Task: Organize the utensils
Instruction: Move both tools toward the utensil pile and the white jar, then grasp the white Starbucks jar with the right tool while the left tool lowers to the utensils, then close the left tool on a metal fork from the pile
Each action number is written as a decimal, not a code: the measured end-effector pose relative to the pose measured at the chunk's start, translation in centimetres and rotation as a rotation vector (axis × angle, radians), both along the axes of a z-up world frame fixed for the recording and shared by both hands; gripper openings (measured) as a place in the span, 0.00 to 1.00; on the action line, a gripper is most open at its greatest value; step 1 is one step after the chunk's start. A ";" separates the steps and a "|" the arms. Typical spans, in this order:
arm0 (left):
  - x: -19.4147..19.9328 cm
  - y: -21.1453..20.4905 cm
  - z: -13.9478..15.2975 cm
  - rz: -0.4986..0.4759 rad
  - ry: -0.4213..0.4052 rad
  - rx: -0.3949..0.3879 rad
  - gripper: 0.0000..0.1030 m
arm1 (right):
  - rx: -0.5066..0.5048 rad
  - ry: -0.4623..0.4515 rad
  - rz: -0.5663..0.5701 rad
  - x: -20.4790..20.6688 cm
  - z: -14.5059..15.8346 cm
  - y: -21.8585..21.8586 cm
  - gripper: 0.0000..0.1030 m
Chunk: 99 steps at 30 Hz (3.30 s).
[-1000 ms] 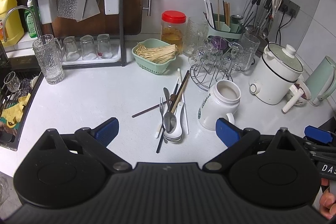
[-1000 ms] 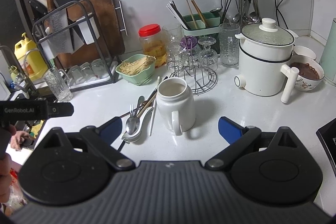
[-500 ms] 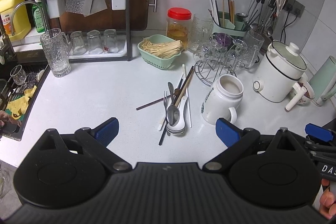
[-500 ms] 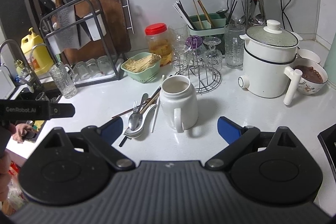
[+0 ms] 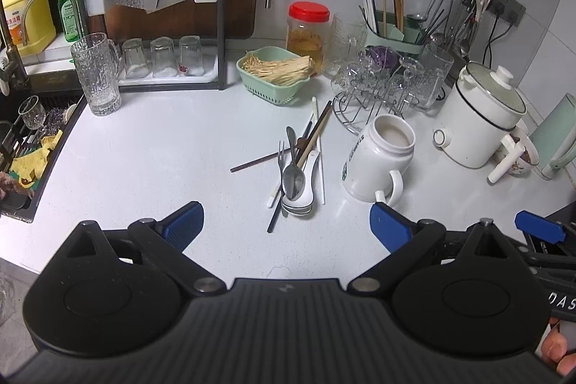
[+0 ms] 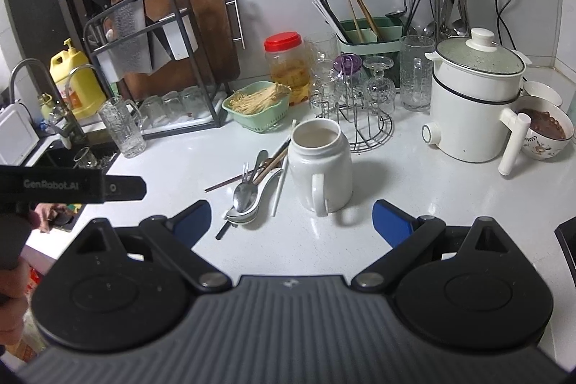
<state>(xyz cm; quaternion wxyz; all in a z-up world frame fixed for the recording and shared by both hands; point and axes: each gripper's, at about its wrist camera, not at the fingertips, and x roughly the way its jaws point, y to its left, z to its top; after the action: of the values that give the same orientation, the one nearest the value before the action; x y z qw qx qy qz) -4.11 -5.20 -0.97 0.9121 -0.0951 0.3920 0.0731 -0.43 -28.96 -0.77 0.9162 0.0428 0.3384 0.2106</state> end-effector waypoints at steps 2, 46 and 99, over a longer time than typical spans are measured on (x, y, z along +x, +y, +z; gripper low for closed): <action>0.3 0.2 -0.1 -0.003 0.005 0.009 0.97 | -0.006 -0.006 -0.008 0.1 -0.2 0.0 0.95; 22.2 8.6 -14.2 -0.092 0.156 -0.144 0.76 | -0.229 0.159 -0.062 16.9 -9.4 7.7 0.88; 21.3 7.9 -9.0 -0.184 0.042 -0.066 0.04 | -0.257 0.171 -0.078 16.7 -9.7 9.4 0.79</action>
<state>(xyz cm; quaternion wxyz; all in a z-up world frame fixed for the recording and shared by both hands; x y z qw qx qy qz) 17.17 2.70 -9.98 0.9029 -0.0871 0.4204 -0.0222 16.25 -19.56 -10.49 0.8894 -0.0439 0.4374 0.1255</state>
